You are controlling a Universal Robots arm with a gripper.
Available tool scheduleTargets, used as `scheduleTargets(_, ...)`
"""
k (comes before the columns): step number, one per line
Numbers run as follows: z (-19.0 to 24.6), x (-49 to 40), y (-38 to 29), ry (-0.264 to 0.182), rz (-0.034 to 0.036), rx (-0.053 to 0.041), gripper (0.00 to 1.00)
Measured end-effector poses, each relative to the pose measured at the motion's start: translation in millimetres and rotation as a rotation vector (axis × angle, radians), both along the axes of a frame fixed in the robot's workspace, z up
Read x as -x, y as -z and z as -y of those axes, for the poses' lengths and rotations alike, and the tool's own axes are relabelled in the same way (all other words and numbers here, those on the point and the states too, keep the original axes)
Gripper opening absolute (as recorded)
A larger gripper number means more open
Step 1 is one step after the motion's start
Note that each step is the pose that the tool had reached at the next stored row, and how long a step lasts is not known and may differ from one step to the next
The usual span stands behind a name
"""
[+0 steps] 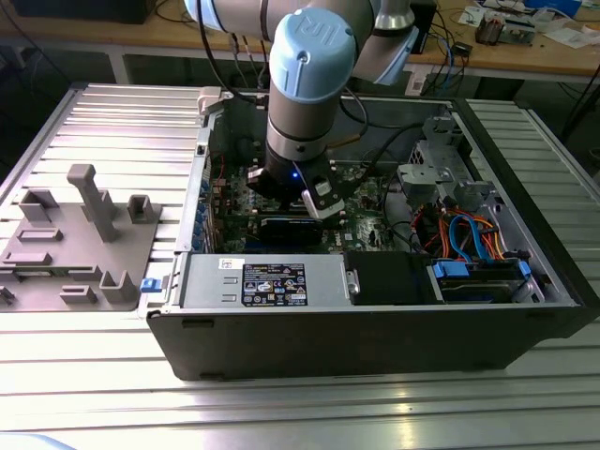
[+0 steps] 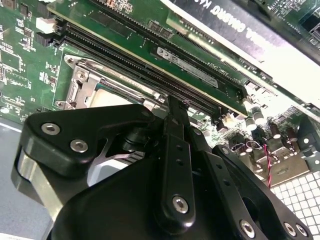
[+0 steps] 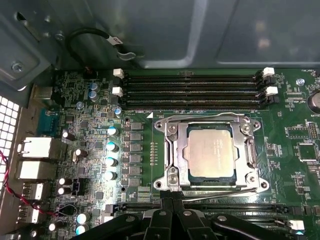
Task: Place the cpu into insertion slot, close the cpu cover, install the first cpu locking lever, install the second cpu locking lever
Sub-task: 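Install the second cpu locking lever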
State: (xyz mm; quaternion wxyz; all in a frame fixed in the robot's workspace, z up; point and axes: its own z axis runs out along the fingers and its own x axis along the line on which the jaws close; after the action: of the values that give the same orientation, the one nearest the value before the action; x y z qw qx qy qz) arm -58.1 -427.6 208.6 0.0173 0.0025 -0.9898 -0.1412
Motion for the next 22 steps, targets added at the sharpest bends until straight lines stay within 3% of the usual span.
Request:
scheduleTargets(9, 0.2, 3.2, 6.5, 0.000, -0.0001, -0.0024, 0.11)
scheduleTargets(22, -1.1, 6.6, 8.5, 0.000, -0.0001, -0.0083, 0.11)
